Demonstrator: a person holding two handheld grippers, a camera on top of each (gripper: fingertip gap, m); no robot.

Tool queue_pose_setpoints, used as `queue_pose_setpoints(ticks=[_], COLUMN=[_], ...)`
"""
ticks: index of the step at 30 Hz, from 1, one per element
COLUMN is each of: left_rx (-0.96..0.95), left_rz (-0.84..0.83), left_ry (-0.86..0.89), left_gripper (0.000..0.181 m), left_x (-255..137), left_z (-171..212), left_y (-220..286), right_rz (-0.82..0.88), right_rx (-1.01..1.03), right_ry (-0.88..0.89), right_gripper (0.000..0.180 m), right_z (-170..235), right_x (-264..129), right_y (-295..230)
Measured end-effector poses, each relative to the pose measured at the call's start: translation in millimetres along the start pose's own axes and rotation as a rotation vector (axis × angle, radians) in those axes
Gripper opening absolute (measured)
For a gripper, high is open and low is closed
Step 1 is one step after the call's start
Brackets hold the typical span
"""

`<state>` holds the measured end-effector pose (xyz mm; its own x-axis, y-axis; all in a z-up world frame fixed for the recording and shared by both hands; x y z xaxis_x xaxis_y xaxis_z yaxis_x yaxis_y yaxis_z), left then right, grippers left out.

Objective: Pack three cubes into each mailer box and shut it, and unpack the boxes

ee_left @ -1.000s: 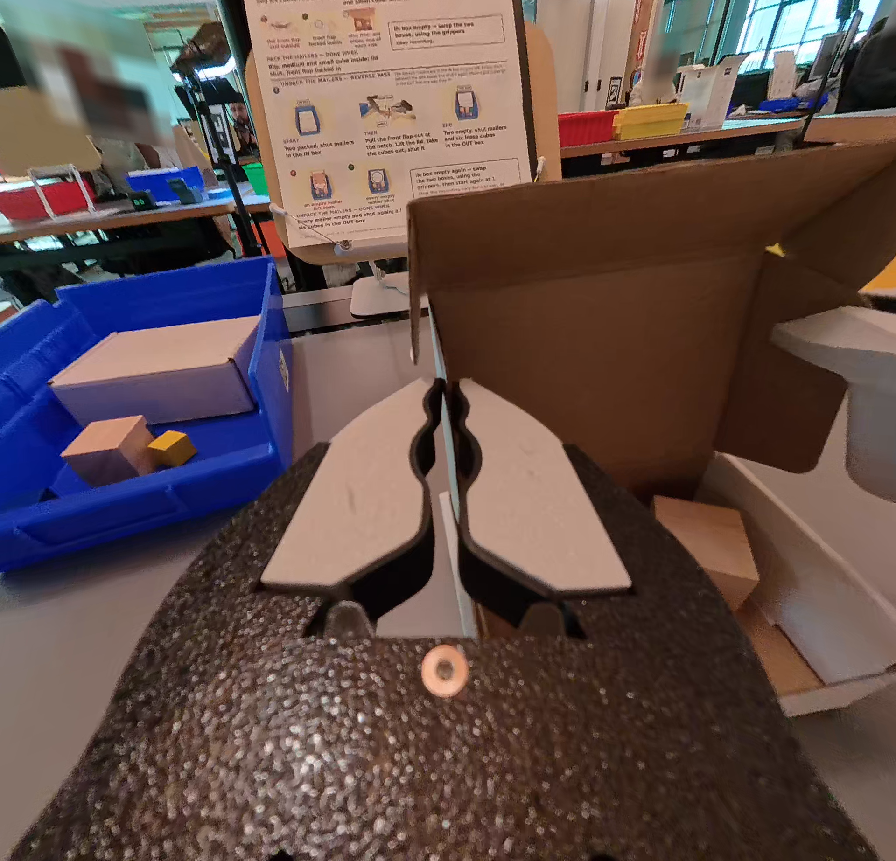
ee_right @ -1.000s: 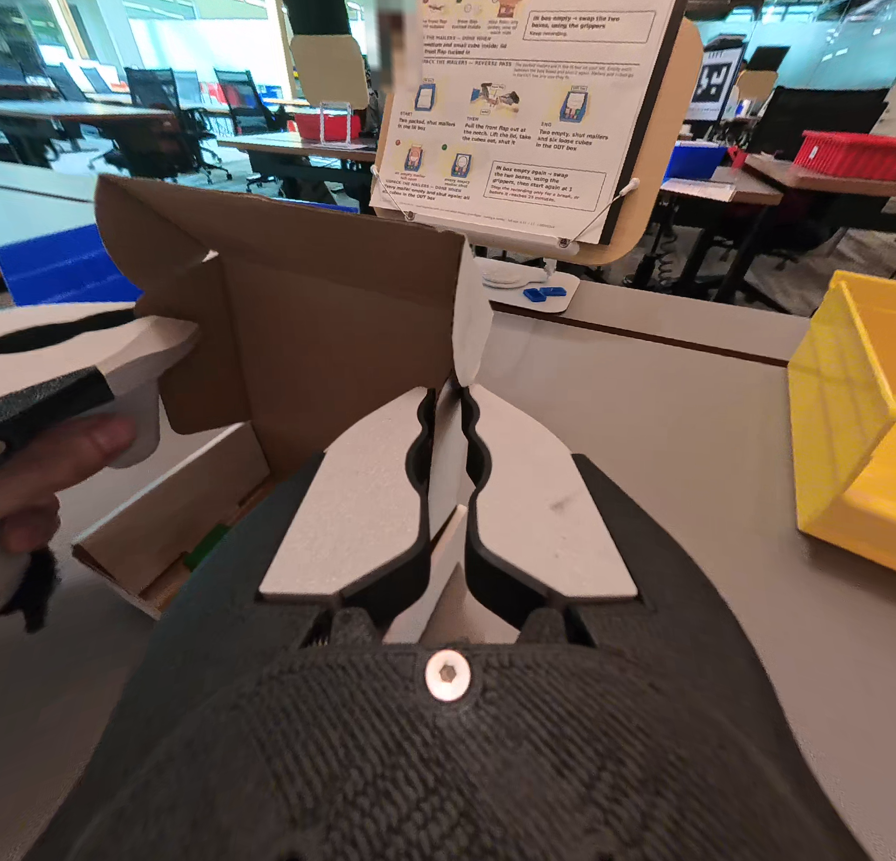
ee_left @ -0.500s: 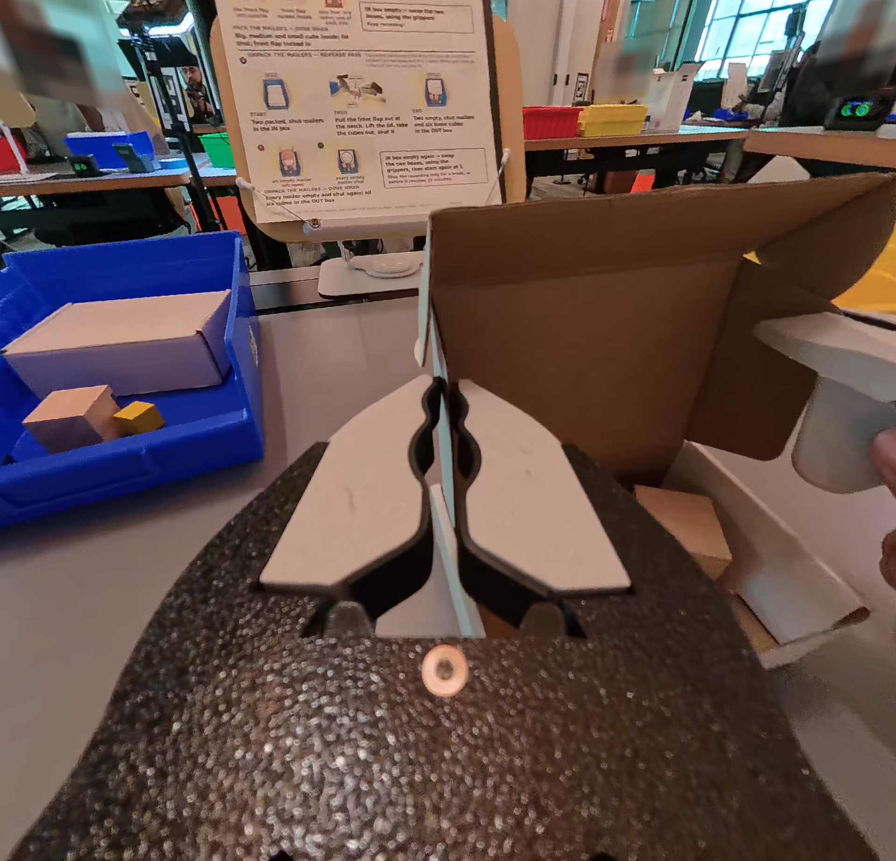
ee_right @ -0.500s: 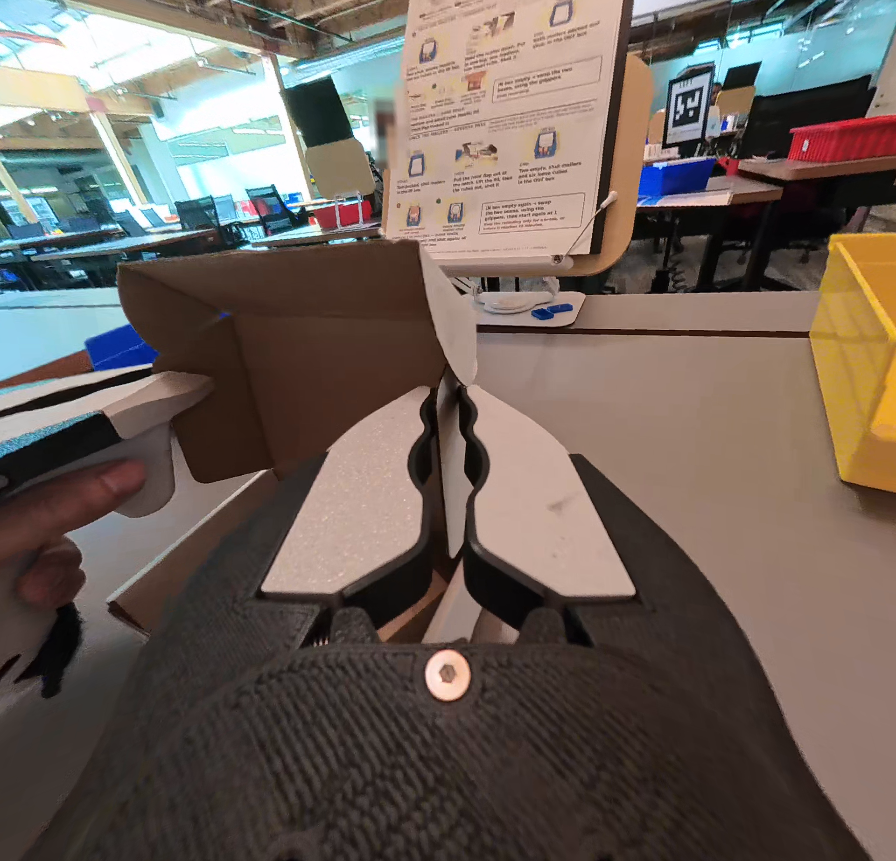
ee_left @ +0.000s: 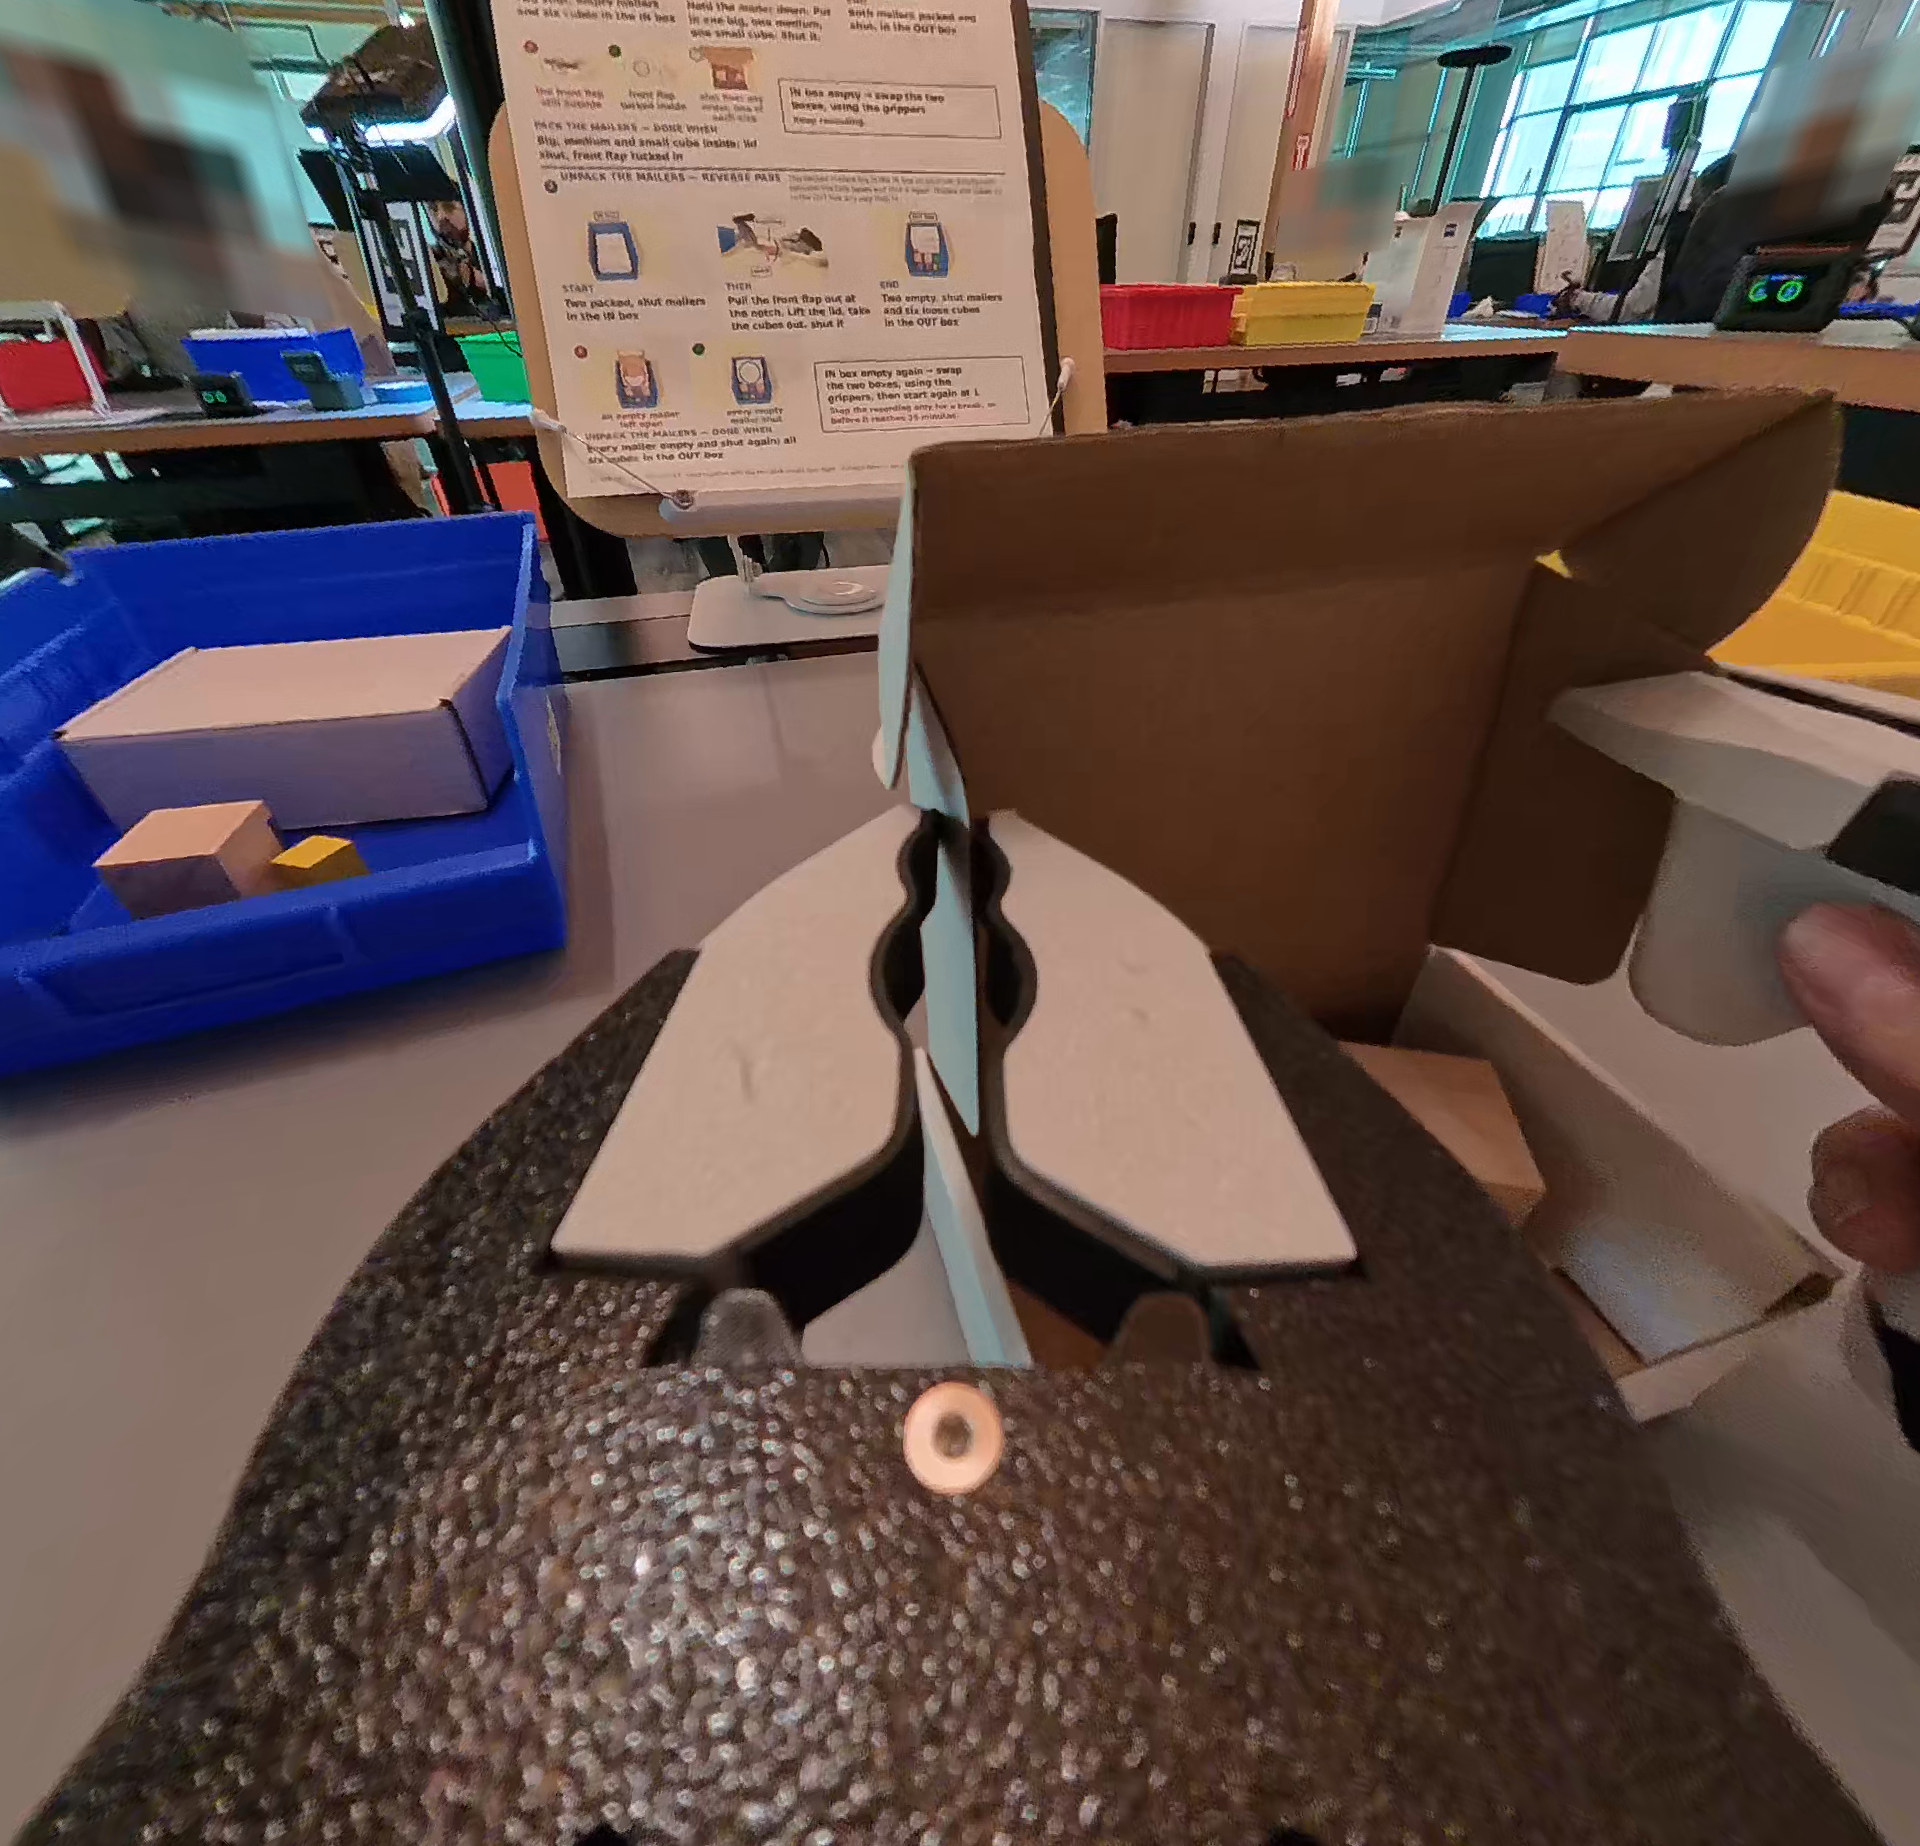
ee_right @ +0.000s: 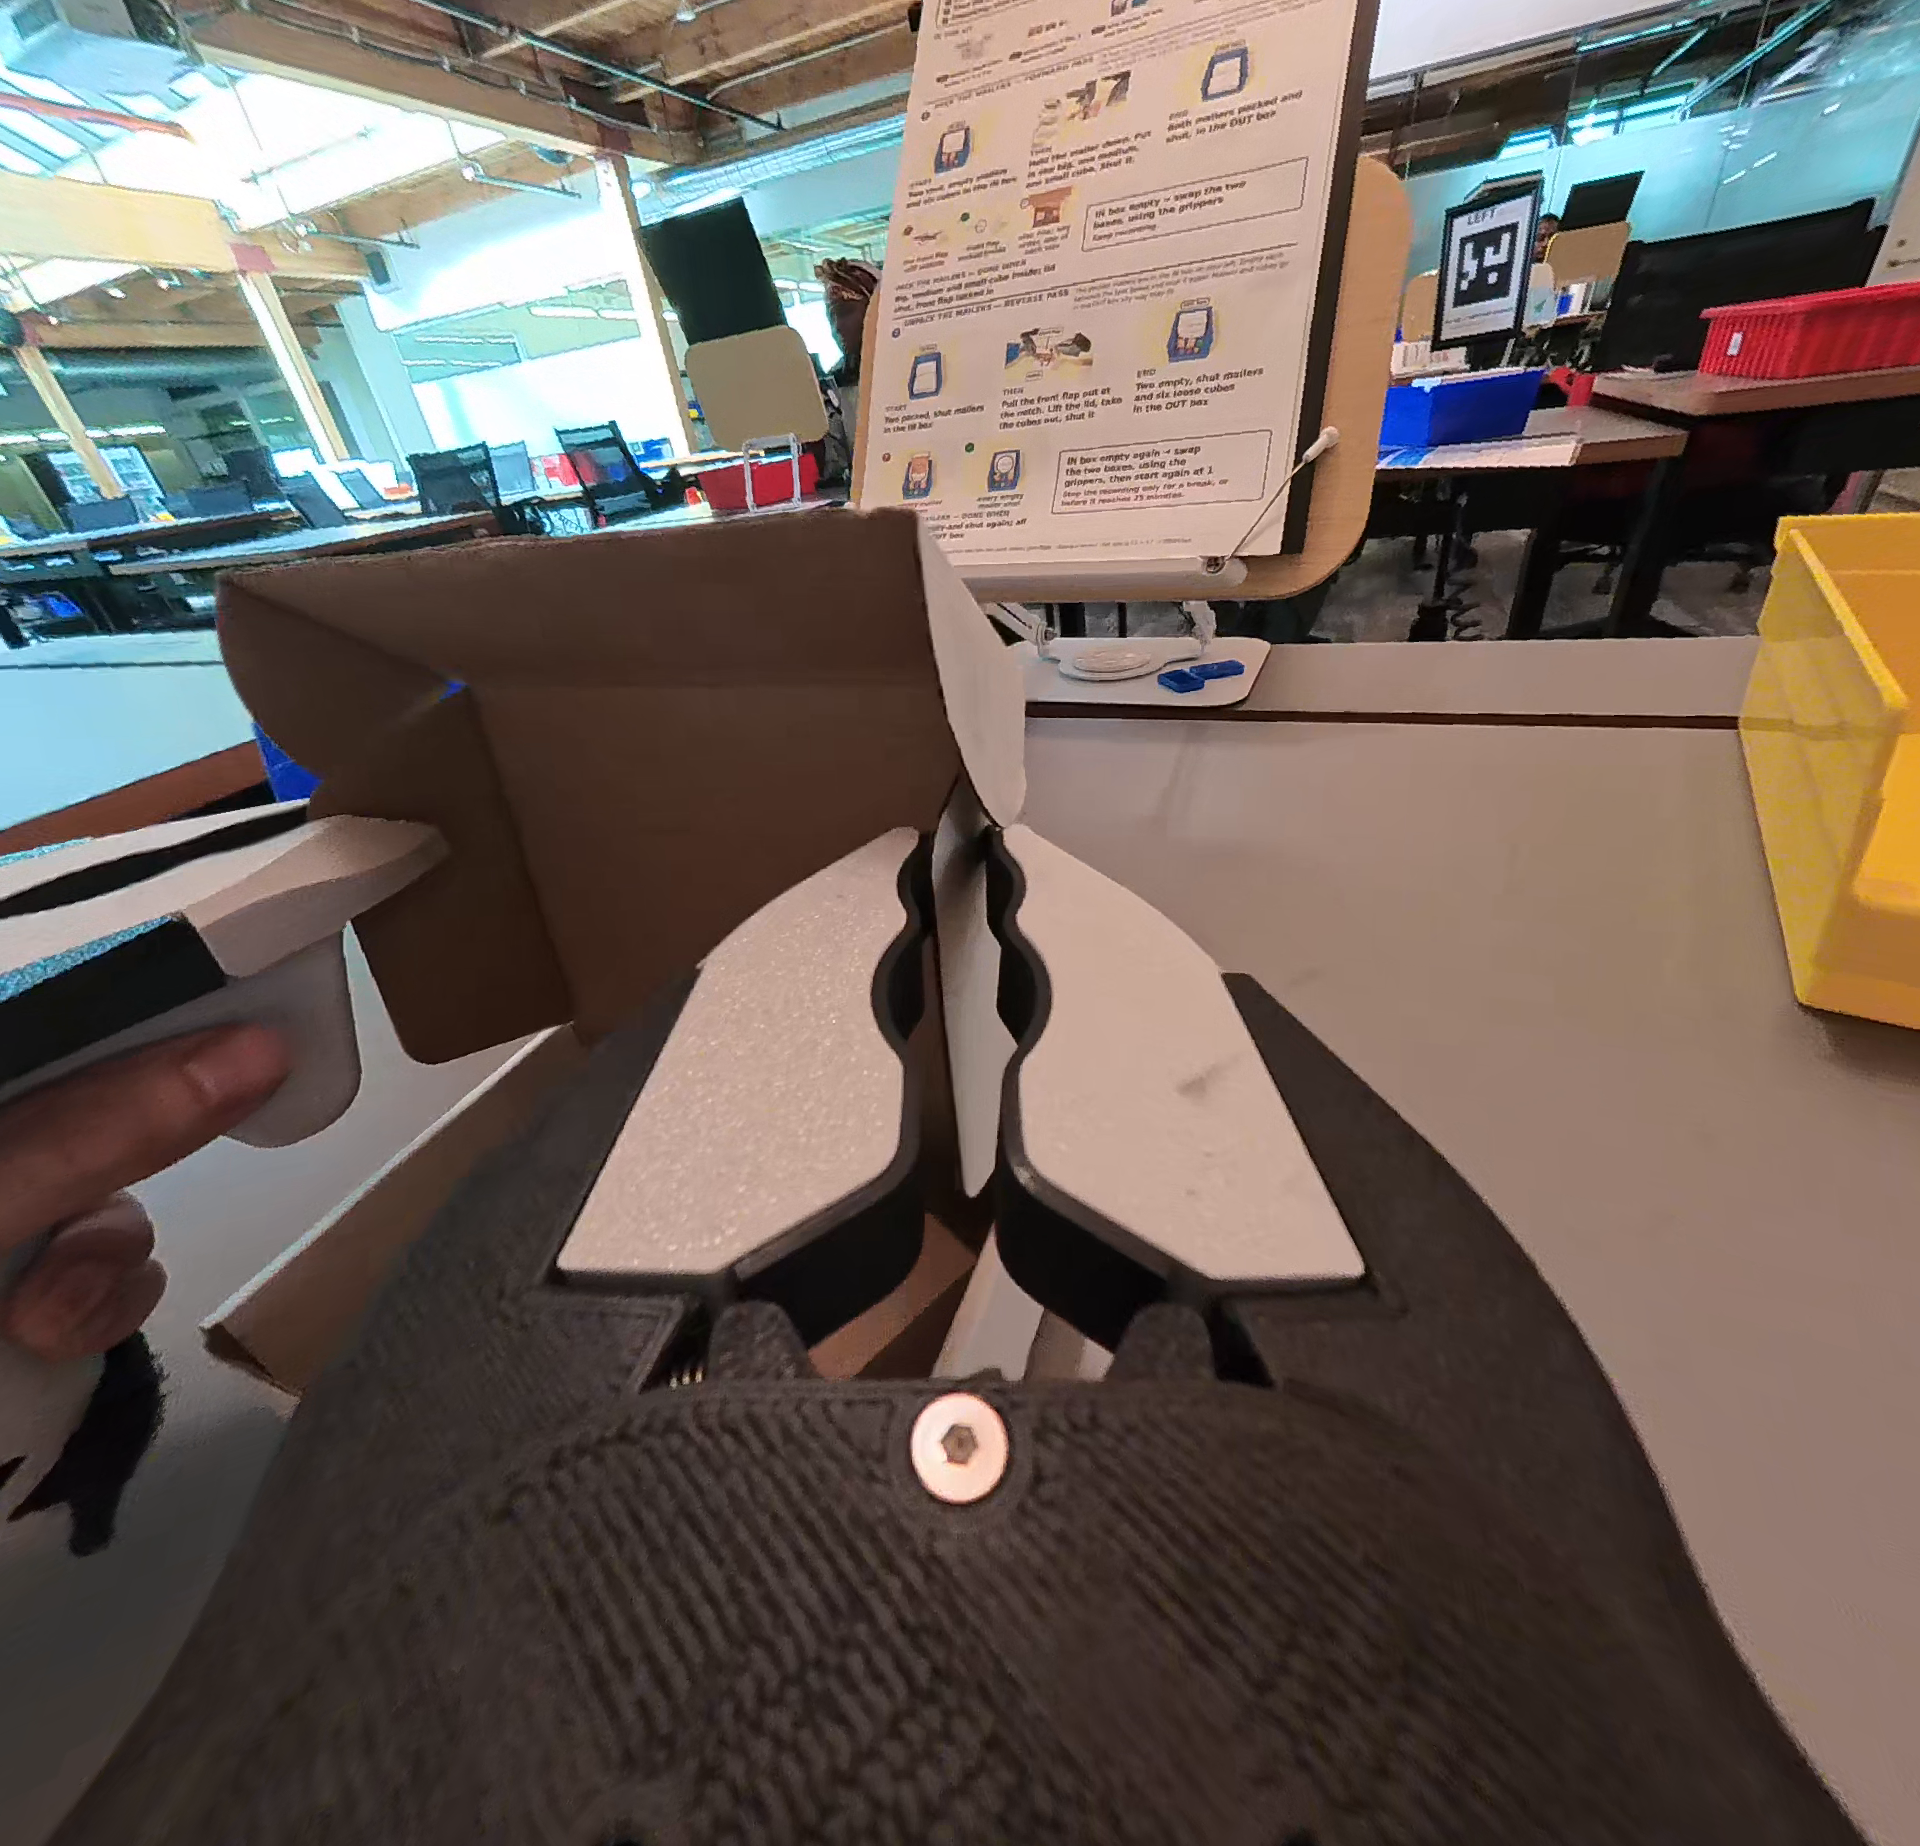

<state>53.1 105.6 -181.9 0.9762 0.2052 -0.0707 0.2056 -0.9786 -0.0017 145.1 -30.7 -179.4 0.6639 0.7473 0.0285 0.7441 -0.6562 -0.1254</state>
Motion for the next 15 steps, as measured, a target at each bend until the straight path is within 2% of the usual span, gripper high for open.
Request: queue_pose_setpoints(ticks=[10,15], left_rx=[0.018,0.013], left_rz=[0.089,0.094], left_ry=[0.104,0.081], left_gripper=[0.006,0.005], left_x=[63.9,60.7], left_z=[-8.5,2.6], left_y=[-18.7,-18.1], right_rz=[-0.002,0.0], right_rx=[0.024,-0.012], right_ry=[0.071,0.043], right_gripper=[0.011,0.011], right_z=[-9.8,2.3], right_x=[48.8,44.9], right_y=[22.0,23.2])
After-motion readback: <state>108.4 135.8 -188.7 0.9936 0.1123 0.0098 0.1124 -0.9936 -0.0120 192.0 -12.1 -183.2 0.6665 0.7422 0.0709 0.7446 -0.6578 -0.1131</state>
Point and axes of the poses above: each gripper's, where its closed fingertips meet, x out along the fingers, z out of its underside, y = z × x across the jaws, the point moved 5 cm from there along -x, back along the fingers, and after that the axes turned 5 degrees about z, right-handed, at the moved point
